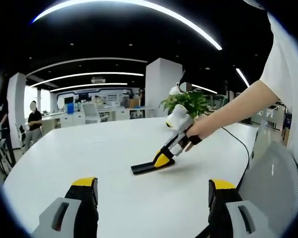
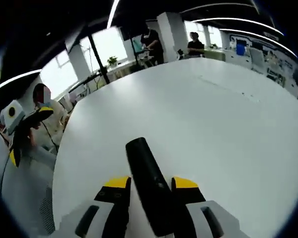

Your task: Press the specified remote control buttons in sequence, fully releasing each button before pressing the next.

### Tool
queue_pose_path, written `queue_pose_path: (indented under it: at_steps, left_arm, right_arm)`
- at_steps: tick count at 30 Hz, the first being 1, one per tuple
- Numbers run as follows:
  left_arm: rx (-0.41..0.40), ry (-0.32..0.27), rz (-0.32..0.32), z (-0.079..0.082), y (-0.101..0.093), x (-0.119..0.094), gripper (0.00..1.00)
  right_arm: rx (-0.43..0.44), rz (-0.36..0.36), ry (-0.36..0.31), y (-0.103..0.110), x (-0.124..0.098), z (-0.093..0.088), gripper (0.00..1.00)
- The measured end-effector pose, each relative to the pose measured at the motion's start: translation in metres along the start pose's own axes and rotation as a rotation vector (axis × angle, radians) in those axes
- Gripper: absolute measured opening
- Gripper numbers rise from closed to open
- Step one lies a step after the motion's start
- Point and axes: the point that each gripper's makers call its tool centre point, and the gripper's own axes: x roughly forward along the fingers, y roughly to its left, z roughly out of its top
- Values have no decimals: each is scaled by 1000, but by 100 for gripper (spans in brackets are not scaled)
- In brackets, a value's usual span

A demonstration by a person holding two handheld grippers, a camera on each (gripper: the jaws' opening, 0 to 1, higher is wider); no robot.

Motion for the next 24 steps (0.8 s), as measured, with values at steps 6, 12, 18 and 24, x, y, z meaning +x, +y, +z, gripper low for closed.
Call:
queue_pose_path:
  at_steps: [6, 12, 18, 24]
  left_arm:
    - [2, 9, -1, -2, 0, 0, 95]
    - [10, 26, -4, -4, -1, 1, 94]
    - [3, 33, -3, -5, -1, 1, 94]
    - [2, 29, -2, -4, -1, 0, 93]
  right_arm:
    - [17, -80, -118, -9, -9, 5, 48]
    - [85, -166, -252, -12, -31, 4, 70]
    - [83, -239, -352, 3, -64, -5, 79]
    - [63, -291, -391, 27, -91, -19, 91]
